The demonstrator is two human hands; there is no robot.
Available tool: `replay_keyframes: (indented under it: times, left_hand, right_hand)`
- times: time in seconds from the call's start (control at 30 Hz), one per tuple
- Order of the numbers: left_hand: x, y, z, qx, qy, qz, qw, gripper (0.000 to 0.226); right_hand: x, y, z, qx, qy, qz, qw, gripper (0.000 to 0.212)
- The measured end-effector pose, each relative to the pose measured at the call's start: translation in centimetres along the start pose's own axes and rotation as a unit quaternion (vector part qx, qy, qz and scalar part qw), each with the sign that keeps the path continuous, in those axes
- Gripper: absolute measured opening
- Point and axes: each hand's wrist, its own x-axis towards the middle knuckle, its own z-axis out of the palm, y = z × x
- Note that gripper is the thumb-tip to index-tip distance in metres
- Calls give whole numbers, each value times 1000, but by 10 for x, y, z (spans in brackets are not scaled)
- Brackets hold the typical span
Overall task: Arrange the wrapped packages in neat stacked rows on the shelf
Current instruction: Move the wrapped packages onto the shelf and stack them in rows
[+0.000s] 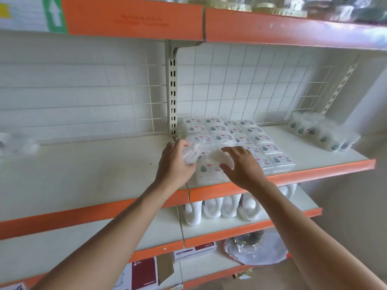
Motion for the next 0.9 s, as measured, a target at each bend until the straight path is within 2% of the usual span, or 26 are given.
replay_keyframes:
  times: [0.43, 0.6, 0.77, 0.9]
  left_hand:
    - [54, 32, 60, -72, -76, 69, 992, 55]
    - [61, 40, 78, -76, -76, 59, 992, 58]
    - [68, 54, 95, -72, -57, 12, 996, 59]
    - [69, 70, 110, -77, -57, -22, 995, 61]
  right_hand:
    - [22, 81, -16, -18, -52, 3, 998, 47]
    - [32, 106, -12, 7, -77, -16, 997, 43]
    - [46, 132, -16, 33, -80, -82, 993, 47]
    - [61, 138, -29, 92, -31, -137, 986, 51]
